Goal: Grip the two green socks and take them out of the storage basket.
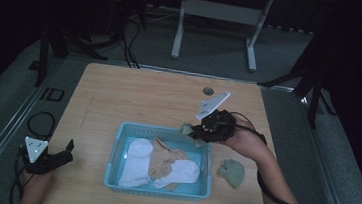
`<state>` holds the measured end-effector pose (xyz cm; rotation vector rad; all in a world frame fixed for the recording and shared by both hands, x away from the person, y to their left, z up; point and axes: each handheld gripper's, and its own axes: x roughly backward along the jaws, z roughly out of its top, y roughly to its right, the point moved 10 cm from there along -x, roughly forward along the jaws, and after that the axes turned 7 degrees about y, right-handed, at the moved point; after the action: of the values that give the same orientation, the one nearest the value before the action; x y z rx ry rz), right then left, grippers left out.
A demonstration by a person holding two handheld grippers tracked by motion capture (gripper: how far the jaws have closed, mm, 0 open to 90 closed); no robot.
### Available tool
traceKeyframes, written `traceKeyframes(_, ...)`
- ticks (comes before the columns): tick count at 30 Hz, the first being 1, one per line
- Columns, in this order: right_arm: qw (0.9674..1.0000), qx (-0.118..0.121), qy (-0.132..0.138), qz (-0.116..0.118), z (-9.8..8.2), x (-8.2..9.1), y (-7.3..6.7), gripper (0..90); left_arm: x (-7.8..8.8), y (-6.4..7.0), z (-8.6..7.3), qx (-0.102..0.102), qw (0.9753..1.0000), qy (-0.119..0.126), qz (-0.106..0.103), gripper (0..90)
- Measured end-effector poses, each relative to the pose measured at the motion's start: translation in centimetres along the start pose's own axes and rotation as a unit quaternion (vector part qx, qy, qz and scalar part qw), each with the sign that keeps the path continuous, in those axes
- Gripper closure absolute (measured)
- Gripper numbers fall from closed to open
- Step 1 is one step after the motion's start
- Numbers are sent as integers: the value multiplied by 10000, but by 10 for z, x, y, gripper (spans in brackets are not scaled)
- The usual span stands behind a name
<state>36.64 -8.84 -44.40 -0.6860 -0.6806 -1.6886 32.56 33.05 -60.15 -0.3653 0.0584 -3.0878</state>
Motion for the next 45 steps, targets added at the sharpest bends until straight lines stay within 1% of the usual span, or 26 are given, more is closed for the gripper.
traceKeyframes(1,10000,0,0,0,0,0,0,796,0,0,0,0,10000,0,0,4)
traceKeyframes(4,9998,-84,96,-142,-4,13,8,796,0,0,0,-5,10000,0,4,4)
traceKeyframes(6,9993,-204,90,-297,-14,23,17,795,0,0,0,-2,10000,-8,1,4)
traceKeyframes(7,9993,-204,90,-297,-14,23,17,795,0,0,0,-2,10000,-8,1,4)
traceKeyframes(10,9982,-367,26,-479,-32,33,29,795,0,0,0,-12,10000,-10,6,4)
traceKeyframes(11,9982,-367,26,-479,-32,33,29,795,0,0,0,-11,10000,-11,5,4)
traceKeyframes(12,9971,-461,-28,-608,-43,36,36,795,0,0,0,-10,10000,-9,8,4)
traceKeyframes(13,9971,-461,-28,-608,-43,36,36,795,0,0,0,-3,10000,-8,9,4)
traceKeyframes(15,9957,-586,-46,-722,-56,38,43,795,0,0,0,-3,10000,-15,7,4)
traceKeyframes(16,9942,-713,-138,-790,-68,38,49,795,0,0,0,0,10000,-26,6,4)
traceKeyframes(17,9942,-713,-138,-790,-68,38,49,795,0,0,0,0,10000,-26,6,4)
traceKeyframes(18,9926,-824,-251,-851,-83,37,54,795,0,0,-1,-6,10000,-41,7,4)
traceKeyframes(19,9926,-824,-251,-851,-83,37,54,795,0,0,-1,-6,10000,-41,7,4)
traceKeyframes(20,9922,-878,-283,-841,-89,36,55,795,0,0,-1,-6,10000,-43,7,4)
traceKeyframes(22,9901,-947,-398,-955,-102,34,61,795,0,0,-1,-6,10000,-45,8,3)
traceKeyframes(23,9894,-1007,-403,-968,-107,33,63,795,0,0,-1,-2,10000,-46,7,4)
traceKeyframes(24,9872,-1093,-424,-1086,-117,31,68,794,0,0,-1,3,10000,-35,7,3)
traceKeyframes(25,9872,-1093,-424,-1086,-117,31,68,794,0,0,-1,3,10000,-35,7,4)
traceKeyframes(28,9834,-1300,-382,-1205,-133,25,77,794,0,0,0,1,10000,-30,9,4)
traceKeyframes(31,9823,-1385,-429,-1186,-142,20,79,794,0,0,-1,4,10000,-36,3,4)
traceKeyframes(32,9816,-1450,-519,-1127,-150,13,80,794,0,0,0,8,10000,-28,2,4)
traceKeyframes(33,9816,-1450,-519,-1127,-150,13,80,794,0,0,0,8,10000,-28,2,4)
traceKeyframes(34,9809,-1502,-611,-1078,-158,4,80,793,0,0,0,6,10000,-26,2,4)
traceKeyframes(37,9801,-1551,-693,-1023,-164,-4,80,793,0,0,0,7,10000,-22,1,4)
traceKeyframes(40,9779,-1641,-843,-987,-176,-20,84,790,0,0,0,11,10000,-12,2,4)
traceKeyframes(45,9750,-1757,-976,-948,-186,-34,86,765,0,0,0,18,10000,-12,-2,4)
